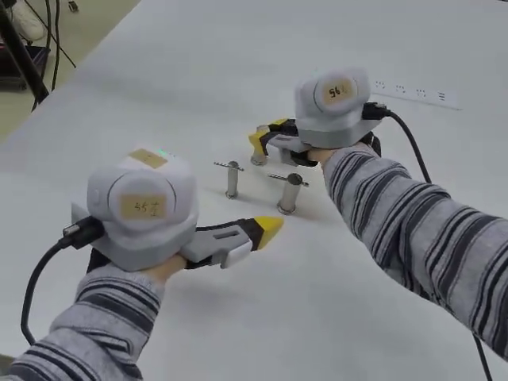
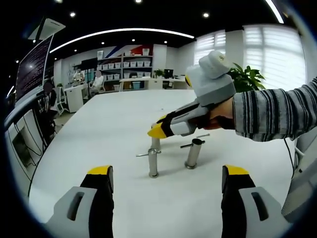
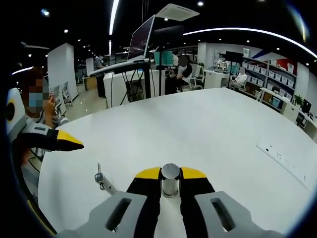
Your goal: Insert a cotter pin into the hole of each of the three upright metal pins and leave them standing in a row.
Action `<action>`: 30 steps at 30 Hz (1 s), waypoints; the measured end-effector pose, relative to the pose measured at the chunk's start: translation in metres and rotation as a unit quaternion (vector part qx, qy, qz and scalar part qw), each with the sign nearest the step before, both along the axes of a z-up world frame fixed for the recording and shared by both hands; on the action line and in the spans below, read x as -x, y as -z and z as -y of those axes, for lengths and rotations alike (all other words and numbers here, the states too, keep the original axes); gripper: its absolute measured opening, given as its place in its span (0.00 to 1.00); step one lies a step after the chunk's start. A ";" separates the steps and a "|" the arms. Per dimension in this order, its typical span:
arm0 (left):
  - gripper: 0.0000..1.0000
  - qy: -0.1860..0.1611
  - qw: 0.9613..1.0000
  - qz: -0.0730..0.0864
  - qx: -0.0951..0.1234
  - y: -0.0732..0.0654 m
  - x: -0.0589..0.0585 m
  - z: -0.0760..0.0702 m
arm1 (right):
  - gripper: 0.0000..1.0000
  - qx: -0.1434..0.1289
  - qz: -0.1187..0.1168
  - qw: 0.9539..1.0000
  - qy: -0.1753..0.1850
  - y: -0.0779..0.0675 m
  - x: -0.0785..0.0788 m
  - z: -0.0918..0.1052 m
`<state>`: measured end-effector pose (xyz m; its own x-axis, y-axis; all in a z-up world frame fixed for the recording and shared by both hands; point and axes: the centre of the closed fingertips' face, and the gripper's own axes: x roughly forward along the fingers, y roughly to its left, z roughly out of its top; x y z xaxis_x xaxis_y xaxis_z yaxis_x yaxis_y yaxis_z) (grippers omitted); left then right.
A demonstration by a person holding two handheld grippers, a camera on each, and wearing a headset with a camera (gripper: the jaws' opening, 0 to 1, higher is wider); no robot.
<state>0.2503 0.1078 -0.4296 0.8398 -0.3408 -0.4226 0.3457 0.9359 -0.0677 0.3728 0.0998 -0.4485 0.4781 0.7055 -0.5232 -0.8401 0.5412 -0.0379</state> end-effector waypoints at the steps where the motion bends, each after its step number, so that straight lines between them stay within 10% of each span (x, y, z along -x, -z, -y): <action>1: 0.89 0.000 1.000 0.000 -0.001 0.000 0.000 -0.001 | 0.08 0.005 0.001 1.000 0.004 0.000 -0.001 0.003; 30: 0.88 0.014 1.000 0.006 0.002 -0.003 0.000 0.006 | 0.08 0.019 -0.002 0.997 0.073 -0.015 0.033 0.109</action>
